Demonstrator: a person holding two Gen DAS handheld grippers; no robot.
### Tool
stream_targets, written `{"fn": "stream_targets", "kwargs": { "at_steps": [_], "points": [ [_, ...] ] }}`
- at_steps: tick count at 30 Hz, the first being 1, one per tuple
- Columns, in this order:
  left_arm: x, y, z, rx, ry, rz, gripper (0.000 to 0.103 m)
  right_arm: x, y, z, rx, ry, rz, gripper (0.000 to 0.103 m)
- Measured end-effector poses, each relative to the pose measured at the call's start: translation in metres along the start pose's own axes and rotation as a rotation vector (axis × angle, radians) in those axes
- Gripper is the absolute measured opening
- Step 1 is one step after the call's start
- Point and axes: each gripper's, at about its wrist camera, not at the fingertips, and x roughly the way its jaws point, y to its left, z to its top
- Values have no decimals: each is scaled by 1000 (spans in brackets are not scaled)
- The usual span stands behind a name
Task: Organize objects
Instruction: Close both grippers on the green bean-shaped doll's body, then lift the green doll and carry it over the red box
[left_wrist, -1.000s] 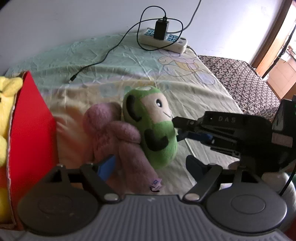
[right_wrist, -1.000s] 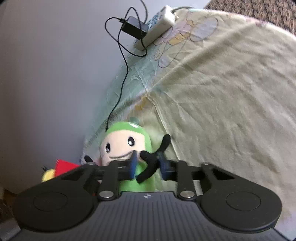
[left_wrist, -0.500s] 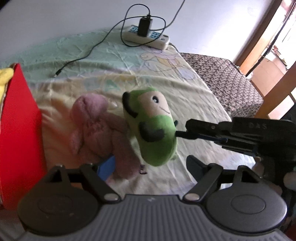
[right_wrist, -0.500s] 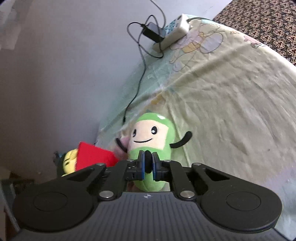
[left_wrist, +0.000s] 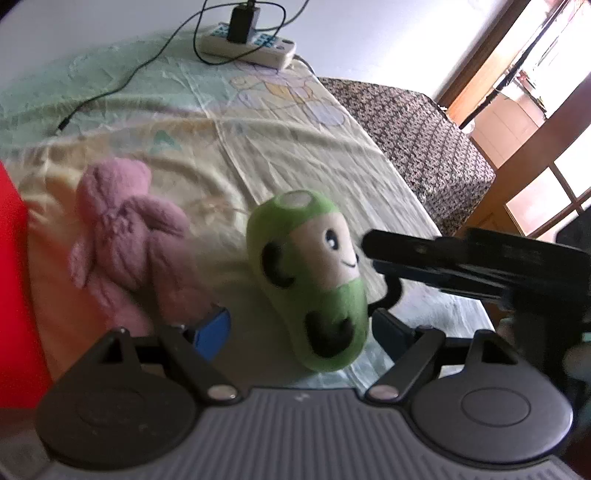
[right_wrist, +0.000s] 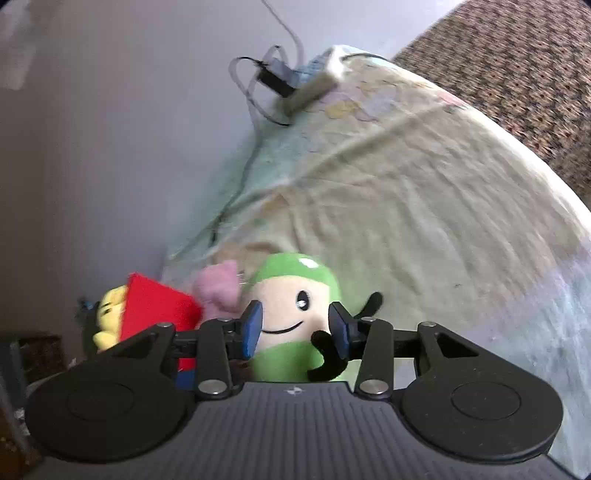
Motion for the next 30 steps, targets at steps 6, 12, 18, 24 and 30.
{"fn": "stream_targets", "kwargs": {
  "at_steps": [6, 12, 18, 24, 30],
  "points": [
    [7, -5, 0, 22, 13, 10, 85, 32, -10, 0, 20, 95, 55, 69],
    [19, 2, 1, 3, 45, 36, 84, 56, 7, -12, 9, 157, 129, 61],
    [13, -1, -4, 15, 29, 37, 84, 47, 18, -12, -60, 158, 129, 57],
    [-15, -18, -6, 57, -45, 30, 83, 19, 31, -12, -138, 136, 197, 56],
    [-57, -19, -8, 60, -162, 45, 83, 4, 62, -13, -210, 78, 262, 57]
  ]
}}
